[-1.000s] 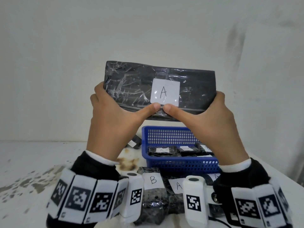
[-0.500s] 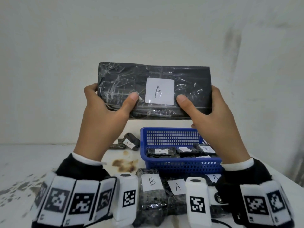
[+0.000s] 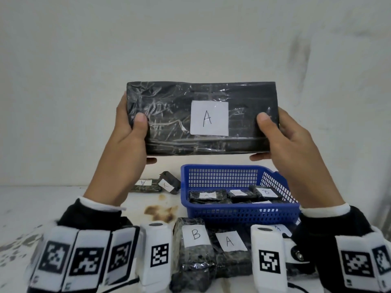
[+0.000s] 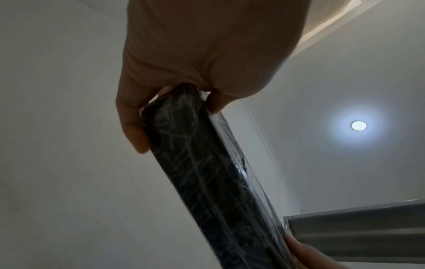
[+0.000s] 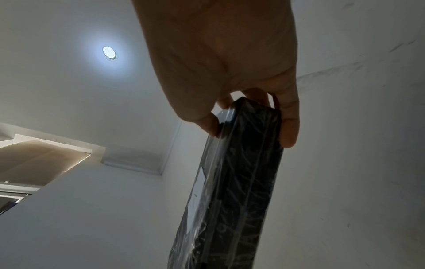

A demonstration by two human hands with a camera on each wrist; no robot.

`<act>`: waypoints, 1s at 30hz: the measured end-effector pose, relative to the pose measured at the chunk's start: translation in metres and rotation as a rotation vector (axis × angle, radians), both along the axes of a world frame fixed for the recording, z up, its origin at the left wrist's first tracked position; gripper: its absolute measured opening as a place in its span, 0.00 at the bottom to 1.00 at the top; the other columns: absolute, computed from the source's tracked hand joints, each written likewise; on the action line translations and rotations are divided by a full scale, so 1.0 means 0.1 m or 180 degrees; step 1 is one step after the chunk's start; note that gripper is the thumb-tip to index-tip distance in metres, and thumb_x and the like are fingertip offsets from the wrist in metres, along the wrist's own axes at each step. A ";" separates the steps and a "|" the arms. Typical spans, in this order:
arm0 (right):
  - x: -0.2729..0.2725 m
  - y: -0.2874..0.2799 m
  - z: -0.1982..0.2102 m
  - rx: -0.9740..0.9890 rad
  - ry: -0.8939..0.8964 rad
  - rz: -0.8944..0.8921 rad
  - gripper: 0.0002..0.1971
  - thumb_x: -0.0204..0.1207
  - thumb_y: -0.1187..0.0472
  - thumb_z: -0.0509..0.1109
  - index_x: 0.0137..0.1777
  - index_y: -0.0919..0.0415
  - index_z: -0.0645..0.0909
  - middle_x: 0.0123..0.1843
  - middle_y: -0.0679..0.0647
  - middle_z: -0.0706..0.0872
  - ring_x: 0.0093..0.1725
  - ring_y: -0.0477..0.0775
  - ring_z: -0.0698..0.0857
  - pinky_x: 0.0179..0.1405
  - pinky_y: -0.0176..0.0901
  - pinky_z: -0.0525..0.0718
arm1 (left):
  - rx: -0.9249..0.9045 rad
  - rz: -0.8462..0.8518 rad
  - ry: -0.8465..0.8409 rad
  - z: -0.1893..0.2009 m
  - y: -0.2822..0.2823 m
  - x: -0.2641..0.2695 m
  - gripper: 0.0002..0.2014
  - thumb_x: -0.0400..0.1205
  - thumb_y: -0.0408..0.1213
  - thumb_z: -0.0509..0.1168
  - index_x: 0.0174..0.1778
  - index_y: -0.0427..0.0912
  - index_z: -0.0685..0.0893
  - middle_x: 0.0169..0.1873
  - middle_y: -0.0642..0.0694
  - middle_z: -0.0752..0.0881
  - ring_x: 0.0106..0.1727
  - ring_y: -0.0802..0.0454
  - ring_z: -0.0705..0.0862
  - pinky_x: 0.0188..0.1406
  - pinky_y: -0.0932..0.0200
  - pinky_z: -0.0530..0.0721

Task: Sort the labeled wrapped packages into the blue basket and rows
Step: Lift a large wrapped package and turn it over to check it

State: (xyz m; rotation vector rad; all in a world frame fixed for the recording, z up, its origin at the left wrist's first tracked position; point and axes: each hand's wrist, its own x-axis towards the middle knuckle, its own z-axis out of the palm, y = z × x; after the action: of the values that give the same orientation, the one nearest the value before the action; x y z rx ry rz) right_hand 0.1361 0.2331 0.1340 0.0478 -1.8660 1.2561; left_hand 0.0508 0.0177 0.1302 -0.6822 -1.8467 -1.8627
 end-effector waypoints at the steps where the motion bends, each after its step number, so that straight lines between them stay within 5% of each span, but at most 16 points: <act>1: 0.00 0.02 0.00 -0.0057 -0.0011 0.0023 0.13 0.89 0.49 0.58 0.67 0.39 0.81 0.52 0.43 0.91 0.50 0.47 0.91 0.38 0.41 0.90 | 0.0020 -0.0011 -0.0006 0.00 0.00 0.00 0.21 0.91 0.45 0.47 0.81 0.65 0.60 0.62 0.59 0.82 0.55 0.54 0.86 0.49 0.48 0.88; 7: 0.00 0.05 -0.01 -0.0131 -0.0073 0.0041 0.14 0.90 0.50 0.57 0.67 0.42 0.83 0.48 0.41 0.92 0.47 0.44 0.91 0.36 0.42 0.90 | 0.0037 0.0014 0.0191 0.00 -0.02 -0.01 0.21 0.91 0.45 0.47 0.80 0.67 0.63 0.69 0.65 0.78 0.69 0.62 0.78 0.73 0.50 0.76; 9: -0.01 0.05 -0.01 -0.0096 -0.0076 0.0010 0.15 0.90 0.50 0.58 0.68 0.44 0.83 0.48 0.42 0.92 0.45 0.43 0.92 0.37 0.43 0.90 | -0.0019 0.0036 0.0258 -0.01 -0.03 -0.03 0.21 0.91 0.44 0.47 0.80 0.65 0.63 0.71 0.65 0.77 0.71 0.65 0.75 0.76 0.57 0.71; 12: -0.01 0.02 0.00 -0.0056 -0.0078 -0.0008 0.14 0.89 0.50 0.59 0.68 0.43 0.82 0.49 0.43 0.92 0.46 0.44 0.92 0.39 0.43 0.91 | -0.0102 0.0149 0.0284 -0.01 -0.03 -0.03 0.21 0.91 0.43 0.47 0.80 0.64 0.64 0.70 0.67 0.76 0.68 0.69 0.74 0.60 0.78 0.68; 17: 0.00 -0.02 -0.01 0.0077 -0.0095 -0.0061 0.12 0.86 0.49 0.63 0.67 0.44 0.81 0.53 0.46 0.91 0.49 0.48 0.91 0.39 0.41 0.92 | -0.0146 0.0253 0.0268 0.00 -0.03 0.00 0.19 0.89 0.42 0.52 0.76 0.64 0.68 0.57 0.73 0.79 0.49 0.86 0.76 0.42 0.87 0.68; 18: 0.01 -0.03 -0.01 0.0130 -0.0087 -0.0094 0.13 0.86 0.48 0.64 0.67 0.44 0.80 0.53 0.47 0.91 0.49 0.48 0.91 0.39 0.40 0.92 | -0.0141 0.0240 0.0271 -0.01 -0.02 0.00 0.19 0.89 0.43 0.54 0.75 0.64 0.67 0.55 0.72 0.80 0.49 0.85 0.77 0.42 0.85 0.69; 21: 0.01 -0.07 -0.02 0.0192 -0.0070 -0.0168 0.14 0.82 0.45 0.68 0.66 0.42 0.79 0.52 0.44 0.91 0.50 0.48 0.91 0.45 0.45 0.93 | -0.0158 0.0365 0.0360 -0.04 -0.01 0.02 0.21 0.86 0.47 0.60 0.76 0.60 0.67 0.61 0.58 0.80 0.63 0.60 0.79 0.51 0.71 0.70; 25: 0.01 -0.11 -0.03 0.0352 -0.0130 -0.0348 0.28 0.72 0.40 0.75 0.71 0.44 0.75 0.55 0.37 0.87 0.54 0.41 0.88 0.58 0.48 0.90 | -0.0495 0.0438 0.0367 -0.04 0.04 0.10 0.42 0.70 0.57 0.74 0.76 0.56 0.61 0.67 0.58 0.76 0.62 0.61 0.78 0.47 0.79 0.70; 30: 0.01 -0.18 -0.05 0.0558 -0.0283 -0.0421 0.37 0.61 0.36 0.81 0.67 0.39 0.67 0.50 0.28 0.80 0.45 0.20 0.79 0.38 0.16 0.78 | -0.0687 0.0668 0.0258 -0.10 0.11 0.06 0.57 0.58 0.61 0.79 0.77 0.48 0.56 0.72 0.52 0.73 0.66 0.56 0.76 0.60 0.62 0.71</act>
State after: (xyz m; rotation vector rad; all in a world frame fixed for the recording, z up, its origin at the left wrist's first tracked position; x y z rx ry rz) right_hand 0.1367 0.2151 0.1293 -0.0373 -2.0177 1.0175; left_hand 0.0569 0.0290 0.1204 -0.5984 -2.0003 -1.4985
